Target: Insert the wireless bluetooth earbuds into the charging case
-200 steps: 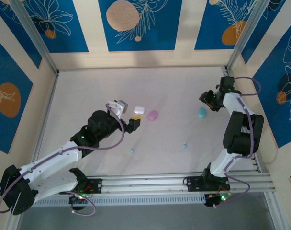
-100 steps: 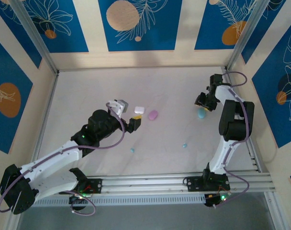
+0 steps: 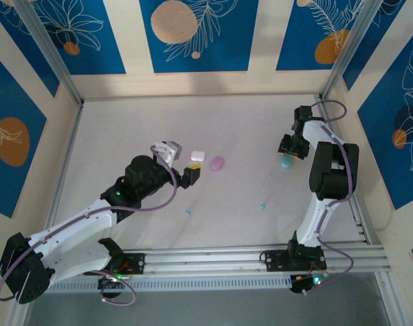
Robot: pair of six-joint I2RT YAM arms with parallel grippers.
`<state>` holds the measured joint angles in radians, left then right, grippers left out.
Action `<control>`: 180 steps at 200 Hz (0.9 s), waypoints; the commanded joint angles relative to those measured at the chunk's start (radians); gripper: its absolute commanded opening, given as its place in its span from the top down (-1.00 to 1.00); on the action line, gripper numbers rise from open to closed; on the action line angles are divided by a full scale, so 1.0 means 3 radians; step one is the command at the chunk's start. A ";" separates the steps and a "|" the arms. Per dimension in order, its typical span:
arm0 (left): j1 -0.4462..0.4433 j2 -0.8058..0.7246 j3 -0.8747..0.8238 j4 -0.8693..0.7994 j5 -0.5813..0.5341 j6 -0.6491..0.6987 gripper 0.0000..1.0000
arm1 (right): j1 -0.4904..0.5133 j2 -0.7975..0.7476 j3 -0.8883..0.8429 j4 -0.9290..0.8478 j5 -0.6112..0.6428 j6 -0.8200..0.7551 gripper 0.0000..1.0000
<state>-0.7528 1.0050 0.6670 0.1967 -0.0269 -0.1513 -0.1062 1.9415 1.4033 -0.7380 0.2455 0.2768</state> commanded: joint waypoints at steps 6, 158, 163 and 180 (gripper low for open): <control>0.0019 -0.0028 0.0125 0.0030 0.0035 -0.0012 -1.00 | -0.0006 0.0002 -0.0047 -0.0126 -0.0142 -0.0015 -0.08; 0.0024 -0.0062 0.0084 0.0044 -0.0012 -0.0022 -1.00 | 0.0422 0.0083 -0.0025 -0.0188 -0.0280 -0.0414 0.30; 0.0023 -0.0062 0.0081 0.0054 -0.0024 -0.0023 -1.00 | 0.0499 0.0071 -0.0046 -0.0173 -0.0319 -0.0446 0.30; 0.0024 -0.0071 0.0072 0.0060 -0.0093 -0.0033 -1.00 | 0.0782 -0.0005 -0.0150 -0.0070 -0.0455 -0.0544 0.30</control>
<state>-0.7528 1.0027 0.6670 0.1970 -0.0277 -0.1516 0.0174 1.9957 1.3933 -0.7719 0.2077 0.1764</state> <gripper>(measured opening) 0.998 0.406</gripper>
